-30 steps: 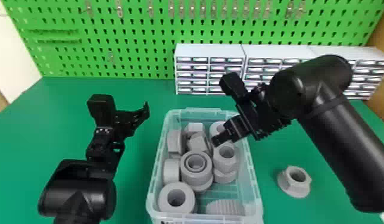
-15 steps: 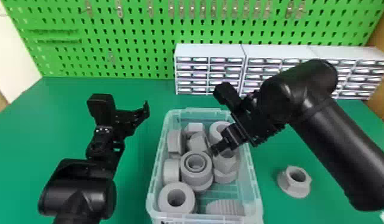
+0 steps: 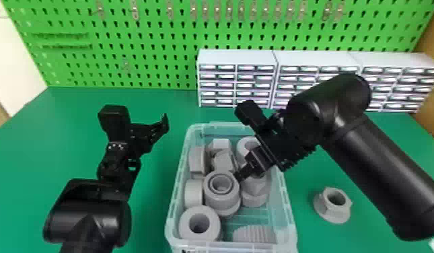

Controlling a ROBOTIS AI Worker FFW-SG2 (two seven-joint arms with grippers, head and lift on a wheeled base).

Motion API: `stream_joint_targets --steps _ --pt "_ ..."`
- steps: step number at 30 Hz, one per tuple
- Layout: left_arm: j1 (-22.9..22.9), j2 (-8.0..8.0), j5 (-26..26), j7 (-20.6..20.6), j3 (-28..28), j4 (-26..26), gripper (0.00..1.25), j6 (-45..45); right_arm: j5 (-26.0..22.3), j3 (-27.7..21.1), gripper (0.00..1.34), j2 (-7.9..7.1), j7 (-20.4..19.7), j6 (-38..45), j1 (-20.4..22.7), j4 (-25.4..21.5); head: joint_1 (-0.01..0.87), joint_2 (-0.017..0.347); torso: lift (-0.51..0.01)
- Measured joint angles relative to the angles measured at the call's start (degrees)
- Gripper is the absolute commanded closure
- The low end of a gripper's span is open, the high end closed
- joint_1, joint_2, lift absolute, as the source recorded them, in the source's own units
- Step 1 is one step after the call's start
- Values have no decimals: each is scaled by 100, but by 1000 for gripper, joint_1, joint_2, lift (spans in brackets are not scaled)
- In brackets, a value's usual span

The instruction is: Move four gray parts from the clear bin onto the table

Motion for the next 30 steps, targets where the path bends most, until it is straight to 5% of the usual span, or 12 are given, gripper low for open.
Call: stream_joint_targets --steps 21,30 --pt "5 35 16 35 -3 0 116 -4 -79 288 346 -124 49 -170 -29 93 693 72 -52" --pt "1 35 26 44 -14 0 116 -6 330 527 346 -174 791 -340 -61 123 693 72 -52"
